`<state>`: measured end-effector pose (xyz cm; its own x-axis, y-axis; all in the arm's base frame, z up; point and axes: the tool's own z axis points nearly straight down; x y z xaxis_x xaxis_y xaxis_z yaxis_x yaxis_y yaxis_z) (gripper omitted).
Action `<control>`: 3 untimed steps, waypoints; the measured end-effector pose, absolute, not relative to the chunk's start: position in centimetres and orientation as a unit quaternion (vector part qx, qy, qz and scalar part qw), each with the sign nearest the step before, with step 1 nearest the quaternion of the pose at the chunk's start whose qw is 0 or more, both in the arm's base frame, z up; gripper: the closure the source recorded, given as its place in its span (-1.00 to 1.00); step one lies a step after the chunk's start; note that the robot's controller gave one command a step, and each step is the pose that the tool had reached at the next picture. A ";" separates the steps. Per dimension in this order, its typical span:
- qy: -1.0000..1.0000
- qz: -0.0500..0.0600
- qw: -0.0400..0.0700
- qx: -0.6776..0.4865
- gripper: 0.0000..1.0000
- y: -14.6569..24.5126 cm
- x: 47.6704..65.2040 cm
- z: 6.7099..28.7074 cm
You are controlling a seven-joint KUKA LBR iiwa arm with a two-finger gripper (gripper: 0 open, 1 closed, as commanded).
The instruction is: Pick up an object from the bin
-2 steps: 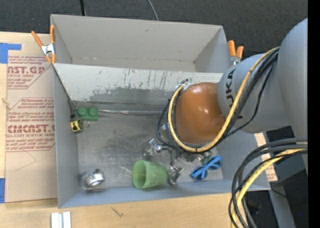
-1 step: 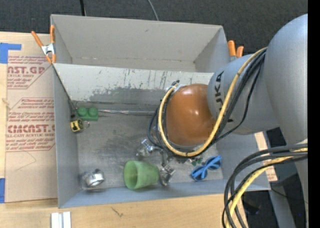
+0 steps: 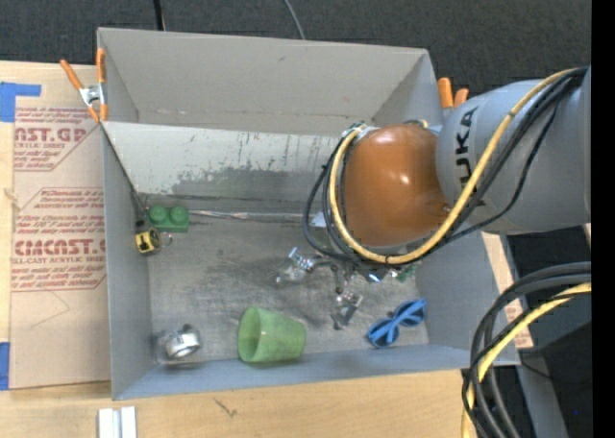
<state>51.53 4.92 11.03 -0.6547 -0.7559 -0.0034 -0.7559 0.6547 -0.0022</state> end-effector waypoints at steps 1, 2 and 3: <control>0.906 0.001 0.001 -0.424 -1.00 6.9 50.6 7.7; 0.900 0.002 0.002 -0.437 -1.00 13.5 49.4 10.1; 0.861 -0.011 -0.003 -0.509 -1.00 16.2 49.2 8.3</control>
Offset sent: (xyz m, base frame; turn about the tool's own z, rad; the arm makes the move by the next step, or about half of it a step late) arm -0.0092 0.0168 -0.0319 -0.0163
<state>49.20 16.20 8.29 -0.4822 -0.8759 0.0168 -0.8760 0.4820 -0.0160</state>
